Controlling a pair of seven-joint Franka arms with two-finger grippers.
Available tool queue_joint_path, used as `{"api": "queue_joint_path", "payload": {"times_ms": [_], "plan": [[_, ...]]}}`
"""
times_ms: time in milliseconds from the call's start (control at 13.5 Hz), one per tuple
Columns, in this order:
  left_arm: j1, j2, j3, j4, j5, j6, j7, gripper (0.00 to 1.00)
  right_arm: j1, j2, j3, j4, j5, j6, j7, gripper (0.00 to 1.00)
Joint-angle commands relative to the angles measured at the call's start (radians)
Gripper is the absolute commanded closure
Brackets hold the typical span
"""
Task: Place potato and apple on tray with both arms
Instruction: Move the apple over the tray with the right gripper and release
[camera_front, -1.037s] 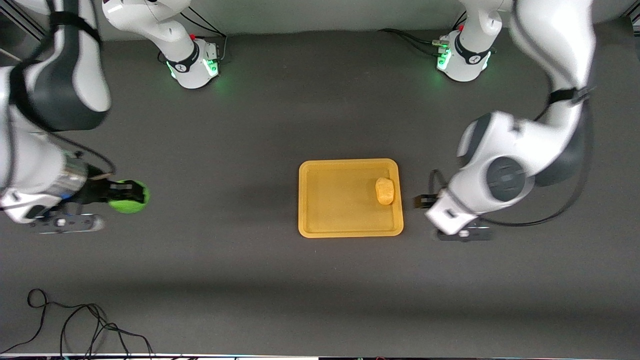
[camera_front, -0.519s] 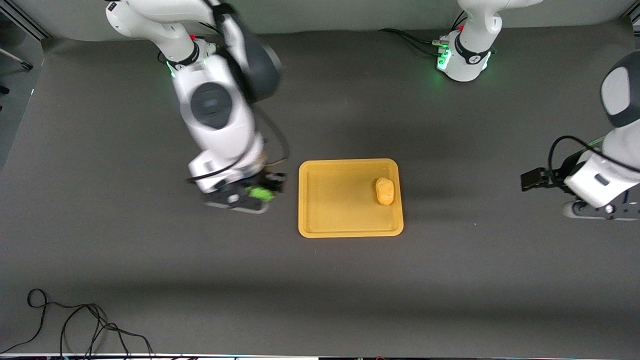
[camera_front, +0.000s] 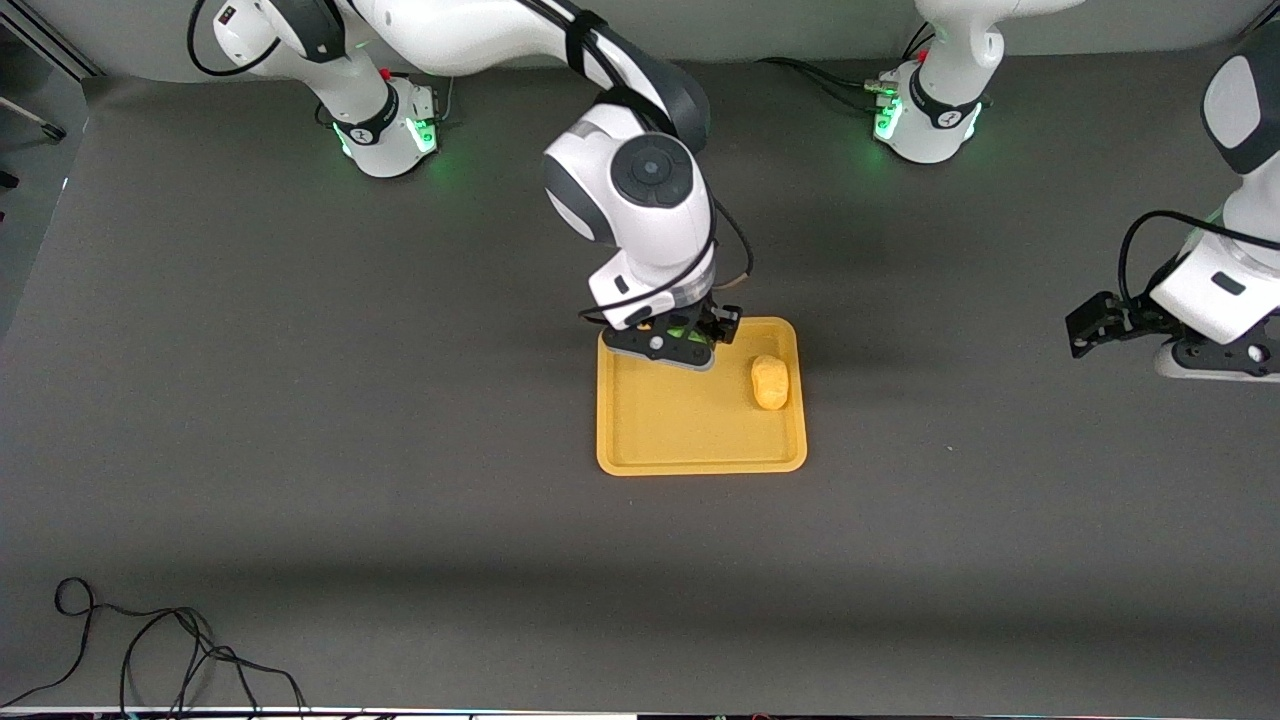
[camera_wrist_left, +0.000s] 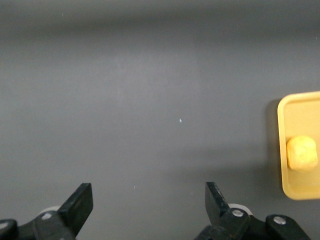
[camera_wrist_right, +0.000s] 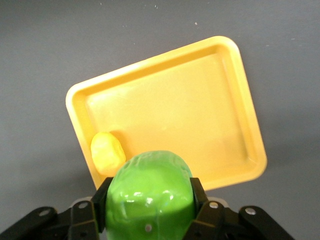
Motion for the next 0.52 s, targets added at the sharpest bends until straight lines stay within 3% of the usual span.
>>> {"api": "queue_joint_path", "payload": {"times_ms": [0,444], "plan": [[0.007,-0.04,0.014,0.042,0.012,-0.132,0.046,0.0,-0.001,0.123,0.002,0.044,-0.046,0.091,0.032,0.72],[0.011,0.011,0.045,0.148,-0.03,-0.176,0.091,0.0,0.004,0.25,0.002,0.044,-0.074,0.214,0.034,0.71]]}}
